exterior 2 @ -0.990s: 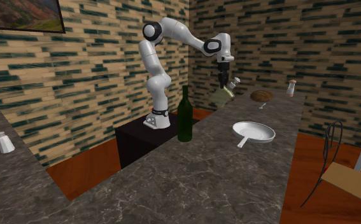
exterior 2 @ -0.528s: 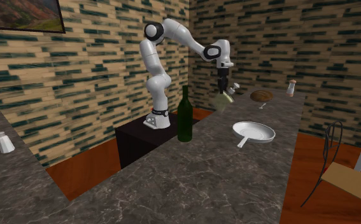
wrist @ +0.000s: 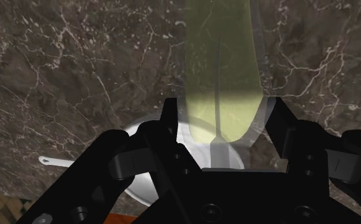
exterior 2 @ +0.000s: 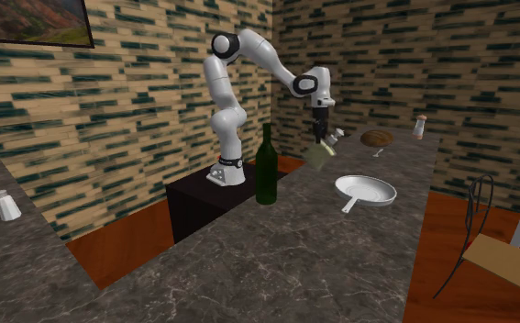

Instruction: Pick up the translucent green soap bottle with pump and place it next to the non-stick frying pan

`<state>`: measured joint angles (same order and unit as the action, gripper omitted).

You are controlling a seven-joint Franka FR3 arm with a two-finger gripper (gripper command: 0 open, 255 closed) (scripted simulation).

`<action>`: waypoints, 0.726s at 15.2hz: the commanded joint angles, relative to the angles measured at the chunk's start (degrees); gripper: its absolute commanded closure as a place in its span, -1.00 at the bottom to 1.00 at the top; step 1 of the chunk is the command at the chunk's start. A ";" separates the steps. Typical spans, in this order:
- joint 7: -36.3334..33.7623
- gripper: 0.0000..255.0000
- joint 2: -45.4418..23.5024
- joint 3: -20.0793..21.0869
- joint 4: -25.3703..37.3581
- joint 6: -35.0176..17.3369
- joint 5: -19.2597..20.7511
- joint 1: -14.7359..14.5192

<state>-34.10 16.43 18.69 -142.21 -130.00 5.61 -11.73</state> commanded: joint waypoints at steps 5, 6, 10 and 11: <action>-1.67 1.00 -2.99 0.58 -2.42 -5.25 1.64 0.62; -2.01 1.00 -3.54 0.69 -2.75 -6.09 1.97 0.73; -2.86 1.00 -4.86 0.93 -3.46 -7.99 2.83 0.99; -2.87 -1.00 -4.54 0.91 -3.22 -7.89 2.82 0.99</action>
<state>-36.97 11.89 19.59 -145.43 -137.90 8.44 -10.74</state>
